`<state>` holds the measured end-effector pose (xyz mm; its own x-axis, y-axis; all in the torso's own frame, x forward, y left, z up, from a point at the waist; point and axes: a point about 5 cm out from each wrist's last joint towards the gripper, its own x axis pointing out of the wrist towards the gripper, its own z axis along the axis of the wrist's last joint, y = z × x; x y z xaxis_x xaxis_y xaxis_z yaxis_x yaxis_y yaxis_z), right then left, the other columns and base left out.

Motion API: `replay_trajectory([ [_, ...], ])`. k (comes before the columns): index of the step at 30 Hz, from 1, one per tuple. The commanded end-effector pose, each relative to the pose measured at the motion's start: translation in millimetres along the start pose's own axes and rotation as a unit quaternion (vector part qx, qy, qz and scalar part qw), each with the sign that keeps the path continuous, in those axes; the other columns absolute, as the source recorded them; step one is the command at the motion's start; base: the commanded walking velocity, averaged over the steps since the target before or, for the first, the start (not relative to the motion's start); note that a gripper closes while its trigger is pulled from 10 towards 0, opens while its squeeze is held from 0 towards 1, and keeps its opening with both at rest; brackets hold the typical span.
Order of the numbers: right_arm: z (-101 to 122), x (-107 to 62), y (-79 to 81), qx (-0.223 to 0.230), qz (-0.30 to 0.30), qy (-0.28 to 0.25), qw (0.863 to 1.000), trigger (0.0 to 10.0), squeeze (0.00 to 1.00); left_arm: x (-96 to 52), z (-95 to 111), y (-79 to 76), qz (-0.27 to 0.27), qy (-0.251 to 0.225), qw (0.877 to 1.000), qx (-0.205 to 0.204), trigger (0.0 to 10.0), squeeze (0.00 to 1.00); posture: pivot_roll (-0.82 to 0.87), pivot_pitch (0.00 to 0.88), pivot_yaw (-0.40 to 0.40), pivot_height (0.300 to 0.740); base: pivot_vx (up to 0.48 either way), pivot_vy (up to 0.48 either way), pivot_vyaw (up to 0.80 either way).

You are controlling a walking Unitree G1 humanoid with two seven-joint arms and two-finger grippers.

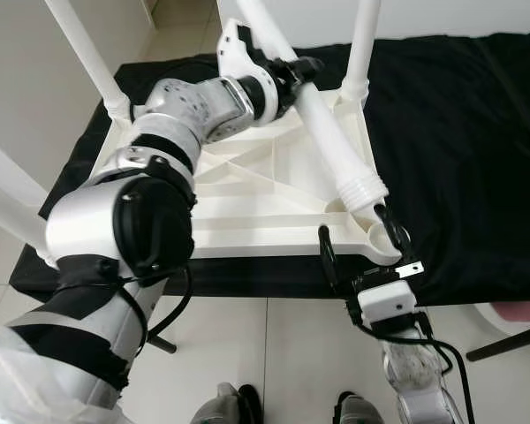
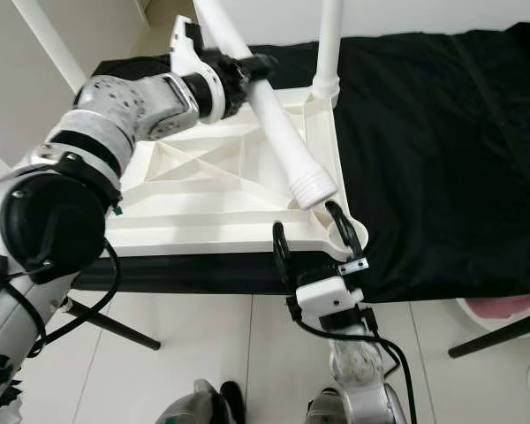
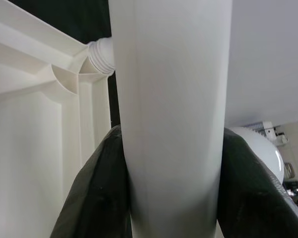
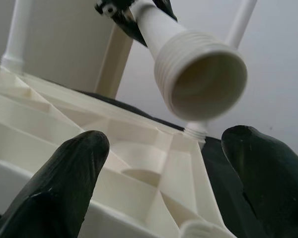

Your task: Building children table

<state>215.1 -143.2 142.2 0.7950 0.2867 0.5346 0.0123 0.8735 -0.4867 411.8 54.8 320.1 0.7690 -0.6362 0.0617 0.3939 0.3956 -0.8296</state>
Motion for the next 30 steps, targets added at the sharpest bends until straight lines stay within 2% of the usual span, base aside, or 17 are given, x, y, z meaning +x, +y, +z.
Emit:
replay_trajectory([
  [1,-0.4,-4.6,1.4,-0.007,0.001,0.0,1.0,10.0,0.0,-1.5,9.2,-7.1,-0.009,-0.017,1.0,-0.005,10.0,0.0,-0.13,0.14,0.207,0.74,0.0,0.0,0.0],
  [3,-1.0,-15.3,-1.6,-0.023,0.002,0.009,1.0,10.0,0.0,-2.5,13.9,-9.6,-0.01,-0.026,1.0,-0.002,10.0,0.0,-0.14,0.144,0.209,0.74,0.0,0.0,0.0],
  [8,2.0,-18.3,-5.7,-0.028,-0.004,0.012,1.0,10.0,0.0,-3.2,17.5,-11.8,-0.015,-0.033,0.999,0.014,10.0,0.0,-0.14,0.145,0.206,0.74,0.0,0.0,0.0],
  [10,11.1,-3.0,-19.4,-0.013,-0.037,0.004,0.999,10.0,0.0,-2.2,18.1,-18.0,-0.034,-0.031,0.997,0.061,10.0,0.0,-0.16,0.144,0.198,0.74,0.0,0.0,0.0],
  [11,11.1,-3.0,-19.4,-0.013,-0.037,0.004,0.999,10.0,0.0,-2.2,18.1,-18.0,-0.034,-0.031,0.997,0.061,10.0,0.0,-0.16,0.144,0.198,0.74,0.0,0.0,0.0],
  [13,15.9,14.2,-30.5,0.025,-0.059,0.004,0.998,10.0,0.0,-0.7,18.9,-28.0,-0.057,-0.029,0.992,0.105,10.0,0.0,-0.16,0.141,0.184,0.74,0.0,0.0,0.0],
  [14,15.9,14.2,-30.5,0.025,-0.059,0.004,0.998,10.0,0.0,-0.7,18.9,-28.0,-0.057,-0.029,0.992,0.105,10.0,0.0,-0.16,0.141,0.184,0.74,0.0,0.0,0.0],
  [15,16.2,32.0,-40.6,0.095,-0.075,0.012,0.993,10.0,0.0,-0.4,24.2,-42.0,-0.079,-0.04,0.984,0.152,10.0,0.0,-0.15,0.133,0.169,0.74,0.0,0.0,0.0],
  [16,15.4,38.6,-43.4,0.119,-0.072,0.018,0.99,10.0,0.0,-0.6,27.0,-46.8,-0.085,-0.049,0.98,0.173,10.0,0.0,-0.15,0.132,0.167,0.74,0.0,0.0,0.0],
  [17,15.4,38.6,-43.4,0.119,-0.072,0.018,0.99,10.0,0.0,-0.6,27.0,-46.8,-0.085,-0.049,0.98,0.173,10.0,0.0,-0.15,0.132,0.167,0.74,0.0,0.0,0.0],
  [19,16.4,48.9,-49.3,0.153,-0.068,0.014,0.986,10.0,0.0,-1.2,30.2,-52.5,-0.093,-0.06,0.972,0.205,10.0,0.0,-0.15,0.127,0.153,0.74,0.0,0.0,0.0],
  [22,14.6,54.9,-53.0,0.16,-0.064,0.017,0.985,10.0,0.0,-1.9,32.8,-54.2,-0.094,-0.072,0.967,0.226,10.0,0.0,-0.14,0.121,0.143,0.74,0.0,0.0,0.0],
  [23,10.7,61.0,-54.3,0.185,-0.054,0.03,0.981,10.0,0.0,-3.0,35.7,-55.4,-0.094,-0.085,0.962,0.243,10.0,0.0,-0.14,0.116,0.132,0.74,0.0,0.0,0.0],
  [25,4.9,69.5,-50.9,0.195,-0.006,0.055,0.979,10.0,0.0,-4.6,39.4,-56.0,-0.09,-0.1,0.954,0.268,10.0,0.0,-0.13,0.111,0.119,0.74,0.0,0.0,0.0],
  [30,4.1,72.7,-47.7,0.207,0.015,0.062,0.976,10.0,0.0,-5.4,41.1,-56.7,-0.089,-0.109,0.95,0.279,10.0,0.0,-0.13,0.106,0.116,0.74,0.0,0.0,0.0],
])
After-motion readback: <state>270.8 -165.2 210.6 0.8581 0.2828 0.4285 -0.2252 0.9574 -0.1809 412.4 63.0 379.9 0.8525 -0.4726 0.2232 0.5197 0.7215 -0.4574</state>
